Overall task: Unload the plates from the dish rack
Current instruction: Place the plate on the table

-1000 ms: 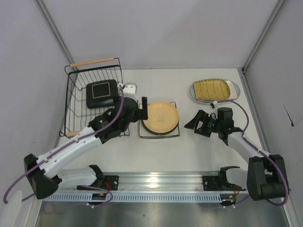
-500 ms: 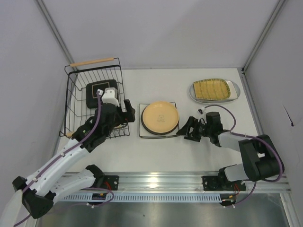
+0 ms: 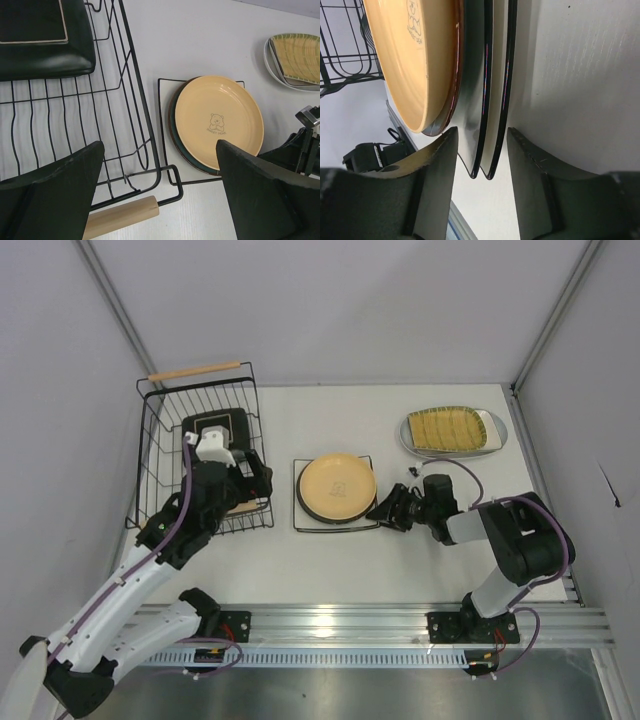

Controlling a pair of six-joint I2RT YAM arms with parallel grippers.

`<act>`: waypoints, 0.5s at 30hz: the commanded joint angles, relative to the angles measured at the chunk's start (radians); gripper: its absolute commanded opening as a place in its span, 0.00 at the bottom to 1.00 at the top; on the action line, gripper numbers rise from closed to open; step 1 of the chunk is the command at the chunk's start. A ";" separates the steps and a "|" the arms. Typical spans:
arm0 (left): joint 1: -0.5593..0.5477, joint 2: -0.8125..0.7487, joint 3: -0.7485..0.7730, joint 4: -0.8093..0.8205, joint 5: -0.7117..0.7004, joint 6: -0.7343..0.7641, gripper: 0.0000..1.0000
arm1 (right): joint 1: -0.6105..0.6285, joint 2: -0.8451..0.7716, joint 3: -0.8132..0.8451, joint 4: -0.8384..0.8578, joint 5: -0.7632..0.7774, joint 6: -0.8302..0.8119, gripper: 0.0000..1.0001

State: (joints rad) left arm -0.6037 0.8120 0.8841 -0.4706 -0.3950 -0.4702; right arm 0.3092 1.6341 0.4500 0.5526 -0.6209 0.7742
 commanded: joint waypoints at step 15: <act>0.033 -0.033 0.026 -0.022 0.019 0.013 0.99 | -0.051 0.015 0.012 -0.003 0.064 0.031 0.17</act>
State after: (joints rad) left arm -0.5812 0.7956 0.8841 -0.4862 -0.3878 -0.4698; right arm 0.2882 1.6554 0.4530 0.5583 -0.6117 0.8379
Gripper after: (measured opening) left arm 0.994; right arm 0.330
